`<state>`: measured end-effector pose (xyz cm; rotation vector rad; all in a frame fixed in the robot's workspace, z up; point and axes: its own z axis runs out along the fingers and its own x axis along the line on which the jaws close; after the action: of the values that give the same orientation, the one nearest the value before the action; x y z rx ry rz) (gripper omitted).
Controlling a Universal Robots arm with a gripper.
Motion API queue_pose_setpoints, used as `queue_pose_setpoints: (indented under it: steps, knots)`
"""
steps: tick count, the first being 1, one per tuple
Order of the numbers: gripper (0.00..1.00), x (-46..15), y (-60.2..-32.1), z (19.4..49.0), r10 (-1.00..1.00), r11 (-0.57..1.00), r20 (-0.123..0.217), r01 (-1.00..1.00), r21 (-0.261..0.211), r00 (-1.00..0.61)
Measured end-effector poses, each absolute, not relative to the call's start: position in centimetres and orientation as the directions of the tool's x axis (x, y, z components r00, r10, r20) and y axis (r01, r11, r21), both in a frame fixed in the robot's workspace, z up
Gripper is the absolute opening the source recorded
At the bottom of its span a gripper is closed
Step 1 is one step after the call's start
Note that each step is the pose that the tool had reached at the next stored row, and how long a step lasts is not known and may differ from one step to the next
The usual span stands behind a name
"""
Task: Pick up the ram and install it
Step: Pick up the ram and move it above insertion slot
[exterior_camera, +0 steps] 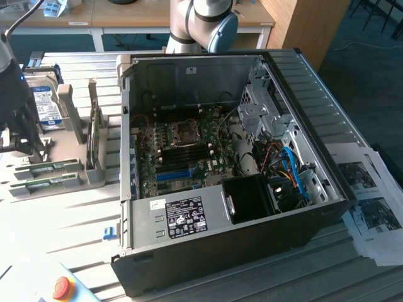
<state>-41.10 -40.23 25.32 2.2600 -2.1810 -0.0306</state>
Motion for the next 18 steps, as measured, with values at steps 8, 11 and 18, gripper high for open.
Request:
queue_pose_setpoints:
  steps: [8, 11, 18]
  knots:
    - [0.29, -41.1, -40.9, 25.3, -0.999, -0.036, -0.013, -0.999, 0.014, 0.035]
    - [0.29, -41.1, -41.1, 25.3, -0.999, -0.036, -0.013, -0.999, 0.014, 0.035]
    - [0.29, -41.1, -41.4, 25.3, -0.999, -0.036, -0.014, -0.999, 0.014, 0.035]
